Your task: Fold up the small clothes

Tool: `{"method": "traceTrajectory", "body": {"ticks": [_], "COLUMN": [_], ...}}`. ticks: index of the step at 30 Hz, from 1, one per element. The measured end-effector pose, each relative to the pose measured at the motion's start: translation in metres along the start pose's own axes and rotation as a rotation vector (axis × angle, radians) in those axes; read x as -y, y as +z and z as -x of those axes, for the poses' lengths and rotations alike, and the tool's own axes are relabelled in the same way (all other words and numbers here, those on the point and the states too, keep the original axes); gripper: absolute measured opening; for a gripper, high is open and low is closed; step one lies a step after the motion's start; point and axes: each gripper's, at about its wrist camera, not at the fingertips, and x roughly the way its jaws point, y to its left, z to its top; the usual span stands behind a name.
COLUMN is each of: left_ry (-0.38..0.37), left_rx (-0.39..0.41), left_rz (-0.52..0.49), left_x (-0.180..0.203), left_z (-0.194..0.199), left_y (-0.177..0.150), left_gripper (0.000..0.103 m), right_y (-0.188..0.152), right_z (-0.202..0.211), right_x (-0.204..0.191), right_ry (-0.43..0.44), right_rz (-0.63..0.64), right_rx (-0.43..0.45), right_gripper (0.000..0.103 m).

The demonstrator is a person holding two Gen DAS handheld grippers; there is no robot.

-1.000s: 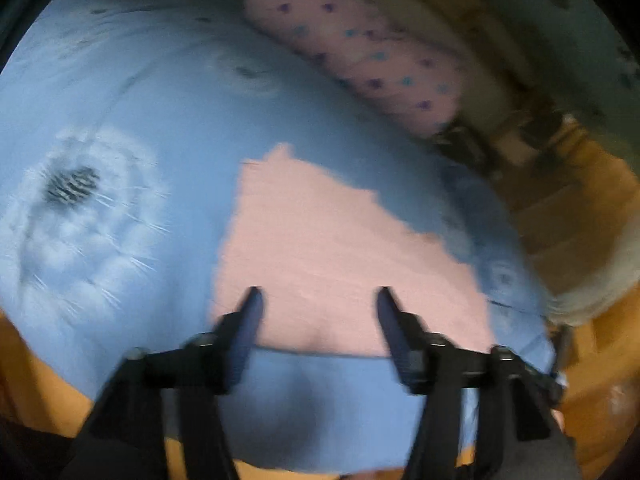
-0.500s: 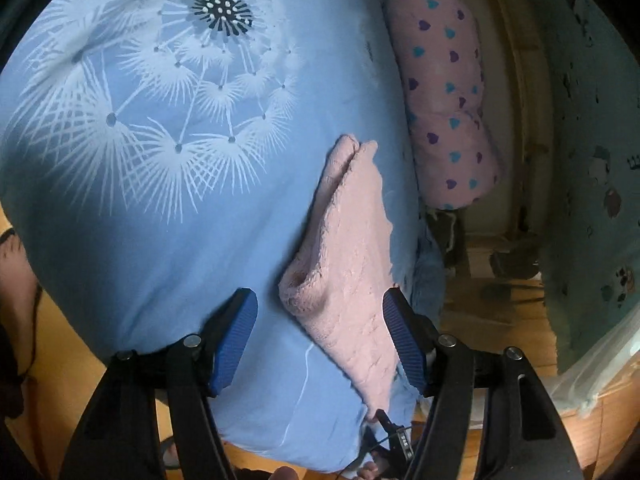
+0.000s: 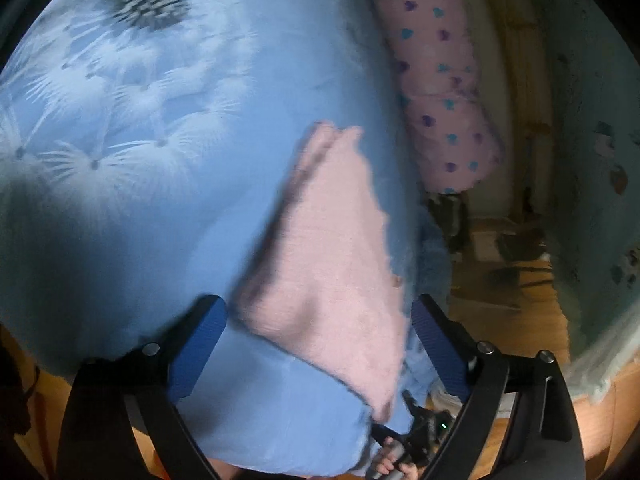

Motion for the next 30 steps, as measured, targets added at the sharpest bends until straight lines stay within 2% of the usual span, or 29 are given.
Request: {"method": "traceTrajectory", "body": {"ticks": [2, 4, 5, 7, 12, 14, 15, 16, 18, 20, 21, 22, 23, 24, 26, 28, 30], "left_ry": [-0.013, 0.060, 0.104, 0.123, 0.075, 0.042, 0.021, 0.004, 0.020, 0.043, 0.048, 0.063, 0.096, 0.105, 0.083, 0.075, 0.099], "left_rx": [-0.012, -0.014, -0.025, -0.027, -0.021, 0.002, 0.012, 0.021, 0.017, -0.010, -0.020, -0.037, -0.052, -0.052, -0.050, -0.044, -0.038], "left_rz": [-0.067, -0.105, -0.092, -0.061, -0.031, 0.008, 0.030, 0.042, 0.027, 0.006, -0.008, -0.017, -0.008, 0.012, 0.017, -0.036, -0.083], "left_x": [0.014, 0.016, 0.012, 0.004, 0.003, -0.005, -0.009, -0.012, -0.011, -0.008, -0.006, -0.007, -0.011, -0.017, -0.018, -0.011, -0.006], "left_z": [-0.002, -0.010, -0.016, -0.022, -0.029, -0.019, -0.015, -0.012, -0.018, -0.028, -0.030, -0.034, -0.037, -0.037, -0.033, -0.029, -0.024], "left_y": [-0.004, -0.004, -0.003, -0.001, 0.006, 0.000, -0.003, -0.006, -0.004, 0.003, 0.006, 0.009, 0.011, 0.012, 0.011, 0.009, 0.005], "left_gripper": [0.075, 0.074, 0.074, 0.071, 0.070, 0.062, 0.061, 0.061, 0.061, 0.052, 0.030, 0.000, 0.000, 0.000, 0.000, 0.000, 0.000], "right_y": [0.001, 0.000, 0.000, 0.001, 0.007, 0.003, 0.002, -0.001, -0.001, 0.002, 0.003, 0.006, 0.010, 0.014, 0.019, 0.021, 0.022], "right_z": [-0.006, -0.009, -0.012, -0.015, -0.015, -0.012, -0.011, -0.009, -0.012, -0.015, -0.015, -0.016, -0.019, -0.024, -0.025, -0.023, -0.016], "right_x": [-0.008, -0.014, -0.019, -0.023, -0.019, -0.018, -0.019, -0.018, -0.020, -0.019, -0.018, -0.018, -0.017, -0.013, -0.006, -0.010, -0.019], "right_ry": [-0.019, -0.043, -0.063, -0.078, -0.053, -0.075, -0.094, -0.092, -0.095, -0.095, -0.090, -0.081, -0.066, -0.042, -0.015, -0.033, -0.060], "right_rz": [0.021, 0.053, 0.073, 0.089, 0.064, 0.068, 0.059, 0.049, 0.063, 0.069, 0.068, 0.066, 0.055, 0.019, -0.024, 0.014, 0.084], "right_rx": [0.001, 0.002, 0.002, 0.003, 0.001, 0.008, 0.017, 0.022, 0.024, 0.024, 0.026, 0.025, 0.011, -0.023, -0.044, -0.061, -0.049], "right_gripper": [0.099, 0.099, 0.099, 0.099, 0.099, 0.093, 0.083, 0.080, 0.080, 0.080, 0.080, 0.071, 0.058, 0.028, 0.026, 0.024, 0.024]}}
